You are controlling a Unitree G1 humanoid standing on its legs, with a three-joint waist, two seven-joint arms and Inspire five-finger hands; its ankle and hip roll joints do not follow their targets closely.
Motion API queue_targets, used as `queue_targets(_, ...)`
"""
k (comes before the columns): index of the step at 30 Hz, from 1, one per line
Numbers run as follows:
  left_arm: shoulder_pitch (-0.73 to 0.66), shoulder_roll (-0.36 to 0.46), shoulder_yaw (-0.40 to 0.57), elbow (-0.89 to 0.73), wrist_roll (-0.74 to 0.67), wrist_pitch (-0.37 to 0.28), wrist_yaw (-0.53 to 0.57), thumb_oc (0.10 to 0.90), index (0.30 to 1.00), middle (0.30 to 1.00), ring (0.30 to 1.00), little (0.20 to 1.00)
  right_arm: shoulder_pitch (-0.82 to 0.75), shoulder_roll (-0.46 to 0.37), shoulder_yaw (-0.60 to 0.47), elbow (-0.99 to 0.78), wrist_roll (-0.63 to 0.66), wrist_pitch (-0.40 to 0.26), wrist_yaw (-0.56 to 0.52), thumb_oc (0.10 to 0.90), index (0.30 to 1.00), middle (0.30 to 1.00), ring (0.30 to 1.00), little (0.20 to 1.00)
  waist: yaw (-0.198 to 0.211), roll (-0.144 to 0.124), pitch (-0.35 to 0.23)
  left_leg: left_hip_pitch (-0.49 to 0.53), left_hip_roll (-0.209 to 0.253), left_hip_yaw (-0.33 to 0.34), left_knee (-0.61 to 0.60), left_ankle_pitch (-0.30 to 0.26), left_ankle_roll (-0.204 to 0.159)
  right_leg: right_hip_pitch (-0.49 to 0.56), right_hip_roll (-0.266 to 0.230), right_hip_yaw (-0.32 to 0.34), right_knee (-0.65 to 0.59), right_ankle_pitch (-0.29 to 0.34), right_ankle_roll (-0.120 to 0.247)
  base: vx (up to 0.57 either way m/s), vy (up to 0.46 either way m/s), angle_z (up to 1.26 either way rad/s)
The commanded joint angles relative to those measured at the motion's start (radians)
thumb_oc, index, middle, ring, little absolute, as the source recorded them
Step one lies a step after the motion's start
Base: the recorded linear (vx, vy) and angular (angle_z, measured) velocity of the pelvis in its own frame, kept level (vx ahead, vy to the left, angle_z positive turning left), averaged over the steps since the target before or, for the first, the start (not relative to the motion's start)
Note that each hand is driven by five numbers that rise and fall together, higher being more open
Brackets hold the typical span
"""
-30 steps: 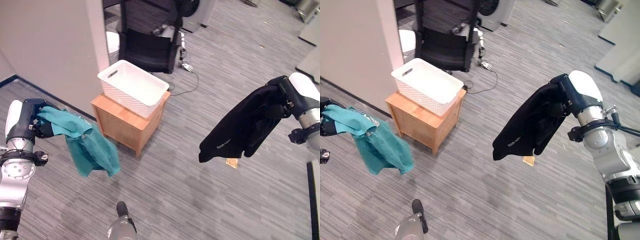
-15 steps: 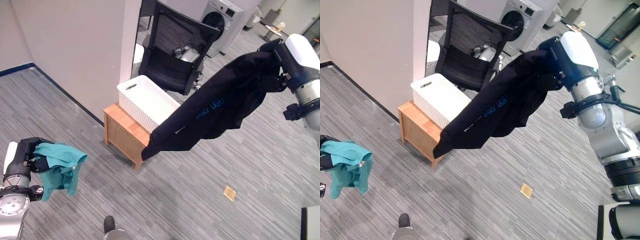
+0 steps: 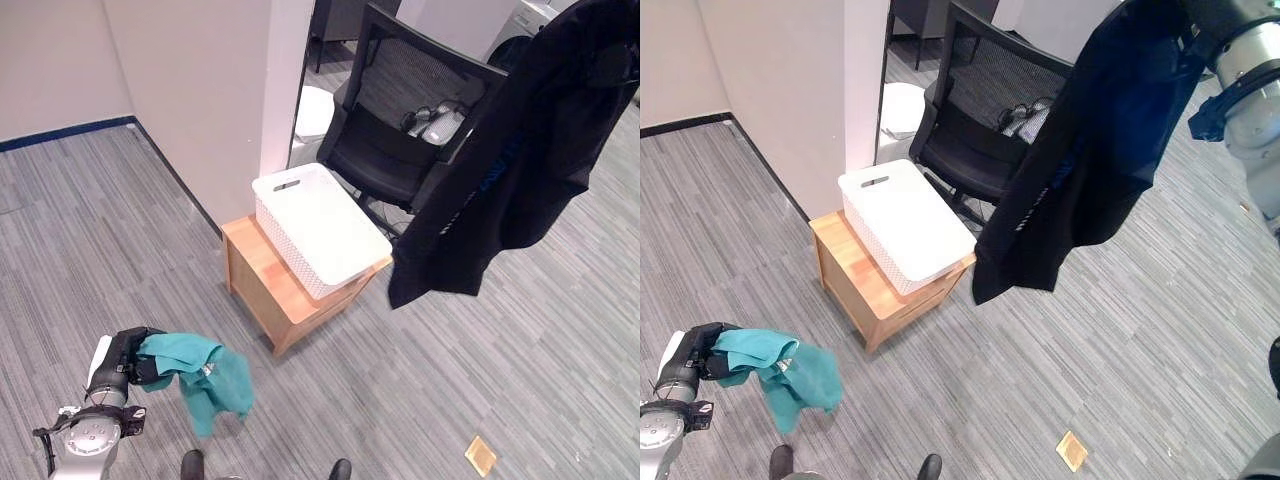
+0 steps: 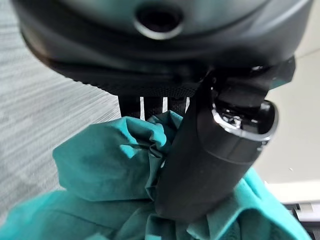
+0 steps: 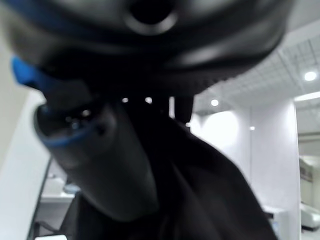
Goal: Pick up bed clothes into laundry basket.
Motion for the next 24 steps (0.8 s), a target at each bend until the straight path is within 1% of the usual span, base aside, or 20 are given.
queue_targets(1, -0.059, 0.147, 0.059, -0.132, -0.004, -0.078, 0.001, 0.400, 0.300, 0.300, 0.300, 0.300, -0.275, -0.056, 0.000, 0.037, 0.052, 0.000, -0.096, 0.400, 0.300, 0.300, 0.300, 0.300, 0.038, -0.100, -0.039, 0.020, 0.065, -0.037, 0.047, -0.123, -0.051, -0.014, 0.005, -0.031, -0.021, -0.079, 0.039, 0.13, -0.167, -0.10)
queue_targets(2, -0.066, 0.147, 0.057, -0.130, -0.005, -0.077, 0.003, 0.400, 0.300, 0.300, 0.300, 0.300, -0.290, -0.061, 0.006, 0.032, 0.057, 0.000, -0.102, 0.400, 0.300, 0.300, 0.300, 0.300, 0.041, -0.114, -0.024, -0.012, 0.073, -0.017, 0.103, -0.117, -0.049, -0.005, 0.001, -0.056, -0.021, -0.084, 0.030, 0.07, -0.130, -0.30)
queue_targets(3, -0.069, 0.147, 0.055, -0.129, -0.005, -0.076, 0.003, 0.400, 0.300, 0.300, 0.300, 0.300, -0.295, -0.063, 0.010, 0.033, 0.058, 0.000, -0.101, 0.400, 0.300, 0.300, 0.300, 0.300, 0.040, -0.111, -0.022, -0.020, 0.079, -0.024, 0.121, -0.129, -0.052, -0.002, 0.004, -0.059, -0.021, -0.089, 0.030, 0.10, -0.134, -0.21)
queue_targets(4, -0.077, 0.140, 0.045, -0.117, -0.010, -0.071, 0.000, 0.400, 0.300, 0.300, 0.300, 0.300, -0.321, -0.071, 0.028, 0.030, 0.060, 0.007, -0.107, 0.400, 0.300, 0.300, 0.300, 0.300, 0.032, -0.123, 0.007, -0.074, 0.095, 0.055, 0.217, -0.148, -0.042, 0.034, 0.002, -0.088, -0.021, -0.126, 0.022, 0.10, -0.052, 0.12)
queue_targets(7, -0.068, 0.132, 0.040, -0.106, 0.003, -0.065, -0.010, 0.400, 0.300, 0.300, 0.300, 0.300, -0.375, -0.082, 0.078, 0.035, 0.047, 0.023, -0.105, 0.400, 0.300, 0.300, 0.300, 0.300, 0.041, -0.115, 0.038, -0.170, 0.041, 0.138, 0.261, -0.133, -0.007, 0.054, 0.004, -0.089, -0.021, -0.141, 0.006, 0.04, 0.052, 0.58)
queue_targets(8, -0.068, 0.123, 0.039, -0.102, 0.004, -0.063, -0.010, 0.400, 0.300, 0.300, 0.300, 0.300, -0.387, -0.093, 0.098, 0.036, 0.045, 0.020, -0.104, 0.400, 0.300, 0.300, 0.300, 0.300, 0.040, -0.104, 0.039, -0.190, 0.014, 0.144, 0.246, -0.131, 0.003, 0.052, 0.010, -0.082, -0.021, -0.141, 0.006, 0.09, 0.142, 0.34)
queue_targets(9, -0.065, 0.119, 0.037, -0.087, 0.009, -0.057, -0.016, 0.400, 0.300, 0.300, 0.300, 0.300, -0.392, -0.105, 0.109, 0.054, 0.042, 0.024, -0.099, 0.400, 0.300, 0.300, 0.300, 0.300, 0.022, -0.091, 0.020, -0.150, 0.002, 0.180, 0.179, -0.126, 0.015, 0.048, 0.017, -0.090, -0.017, -0.146, 0.011, 0.13, 0.187, 0.05)
queue_targets(10, -0.054, 0.114, 0.036, -0.081, 0.008, -0.051, -0.025, 0.400, 0.300, 0.300, 0.300, 0.300, -0.384, -0.111, 0.105, 0.069, 0.028, 0.025, -0.099, 0.400, 0.300, 0.300, 0.300, 0.300, 0.017, -0.087, 0.012, -0.125, -0.018, 0.189, 0.132, -0.118, 0.024, 0.052, 0.020, -0.089, -0.011, -0.144, 0.011, 0.17, 0.195, 0.03)
queue_targets(11, -0.042, 0.109, 0.036, -0.071, 0.014, -0.051, -0.020, 0.400, 0.300, 0.300, 0.300, 0.300, -0.376, -0.117, 0.103, 0.090, 0.017, 0.029, -0.102, 0.400, 0.300, 0.300, 0.300, 0.300, 0.020, -0.093, 0.011, -0.116, -0.044, 0.168, 0.113, -0.113, 0.035, 0.052, 0.016, -0.085, 0.034, -0.135, 0.010, 0.10, 0.147, 0.30)
queue_targets(12, -0.041, 0.110, 0.036, -0.070, 0.015, -0.052, -0.019, 0.400, 0.300, 0.300, 0.300, 0.300, -0.373, -0.115, 0.100, 0.092, 0.016, 0.027, -0.102, 0.400, 0.300, 0.300, 0.300, 0.300, 0.020, -0.096, 0.011, -0.111, -0.049, 0.170, 0.105, -0.111, 0.038, 0.050, 0.011, -0.084, 0.042, -0.138, 0.013, 0.14, 0.134, 0.40)
queue_targets(13, -0.043, 0.125, 0.038, -0.051, 0.019, -0.044, -0.022, 0.400, 0.300, 0.300, 0.300, 0.300, -0.383, -0.097, 0.095, 0.096, 0.003, 0.026, -0.103, 0.400, 0.300, 0.300, 0.300, 0.300, 0.005, -0.100, 0.013, -0.063, -0.058, 0.190, 0.050, -0.112, 0.046, 0.000, -0.009, -0.103, 0.181, -0.105, 0.061, 0.13, 0.128, 0.34)
queue_targets(14, -0.033, 0.126, 0.041, -0.041, 0.029, -0.041, -0.013, 0.400, 0.300, 0.300, 0.300, 0.300, -0.372, -0.098, 0.085, 0.103, -0.003, 0.033, -0.102, 0.400, 0.300, 0.300, 0.300, 0.300, -0.012, -0.091, 0.018, -0.039, -0.062, 0.187, 0.025, -0.116, 0.056, -0.040, -0.029, -0.079, 0.260, -0.073, 0.092, 0.12, 0.125, 0.04)
queue_targets(15, -0.032, 0.126, 0.042, -0.041, 0.030, -0.041, -0.012, 0.400, 0.300, 0.300, 0.300, 0.300, -0.368, -0.097, 0.080, 0.102, -0.004, 0.033, -0.102, 0.400, 0.300, 0.300, 0.300, 0.300, -0.012, -0.093, 0.017, -0.037, -0.066, 0.190, 0.019, -0.115, 0.058, -0.047, -0.033, -0.075, 0.270, -0.076, 0.093, 0.09, 0.058, 0.08)
queue_targets(16, -0.019, 0.120, 0.053, -0.041, 0.038, -0.043, -0.011, 0.400, 0.300, 0.300, 0.300, 0.300, -0.335, -0.096, 0.036, 0.084, 0.007, 0.033, -0.107, 0.400, 0.300, 0.300, 0.300, 0.300, -0.028, -0.082, 0.014, -0.008, -0.060, 0.179, -0.007, -0.119, 0.055, -0.082, -0.055, -0.045, 0.292, -0.054, 0.102, 0.09, 0.007, 0.04)
queue_targets(18, -0.024, 0.122, 0.047, -0.023, 0.031, -0.043, -0.015, 0.400, 0.300, 0.300, 0.300, 0.300, -0.315, -0.104, 0.021, 0.084, 0.008, 0.033, -0.110, 0.400, 0.300, 0.300, 0.300, 0.300, -0.037, -0.074, 0.009, -0.004, -0.060, 0.154, -0.012, -0.125, 0.048, -0.074, -0.066, -0.033, 0.201, -0.078, 0.093, 0.07, 0.004, 0.02)
queue_targets(19, -0.025, 0.123, 0.046, -0.022, 0.031, -0.044, -0.015, 0.400, 0.300, 0.300, 0.300, 0.300, -0.311, -0.105, 0.016, 0.082, 0.008, 0.033, -0.110, 0.400, 0.300, 0.300, 0.300, 0.300, -0.037, -0.079, 0.013, -0.017, -0.059, 0.174, -0.006, -0.102, 0.053, -0.077, -0.069, -0.055, 0.193, -0.059, 0.082, 0.03, 0.008, 0.02)
queue_targets(20, -0.025, 0.127, 0.046, -0.015, 0.027, -0.041, -0.015, 0.400, 0.300, 0.300, 0.300, 0.300, -0.317, -0.118, 0.020, 0.081, 0.002, 0.042, -0.112, 0.400, 0.300, 0.300, 0.300, 0.300, -0.041, -0.077, 0.011, -0.010, -0.063, 0.163, -0.008, -0.104, 0.053, -0.079, -0.068, -0.041, 0.156, -0.064, 0.072, 0.02, -0.055, 0.20)
queue_targets(21, -0.010, 0.128, 0.054, -0.022, 0.028, -0.043, -0.013, 0.400, 0.300, 0.300, 0.300, 0.300, -0.325, -0.127, 0.019, 0.078, 0.002, 0.039, -0.124, 0.400, 0.300, 0.300, 0.300, 0.300, -0.043, -0.078, 0.009, 0.007, -0.052, 0.167, -0.009, -0.110, 0.049, -0.092, -0.083, -0.033, 0.153, -0.028, 0.082, 0.23, -0.052, 0.23)
queue_targets(22, -0.005, 0.114, 0.058, -0.004, 0.005, -0.040, -0.021, 0.400, 0.300, 0.300, 0.300, 0.300, -0.339, -0.114, 0.016, 0.065, 0.006, 0.045, -0.116, 0.400, 0.300, 0.300, 0.300, 0.300, -0.033, -0.080, -0.009, 0.030, -0.049, 0.152, -0.012, -0.135, 0.037, -0.061, -0.088, -0.043, 0.101, -0.042, 0.083, 0.11, -0.080, 0.27)
queue_targets(24, -0.006, 0.103, 0.052, 0.006, 0.003, -0.040, -0.024, 0.400, 0.300, 0.300, 0.300, 0.300, -0.344, -0.105, 0.018, 0.074, 0.008, 0.042, -0.118, 0.400, 0.300, 0.300, 0.300, 0.300, -0.033, -0.093, -0.013, 0.027, -0.053, 0.173, -0.008, -0.117, 0.040, -0.049, -0.096, -0.075, 0.076, -0.011, 0.073, 0.13, -0.052, 0.24)
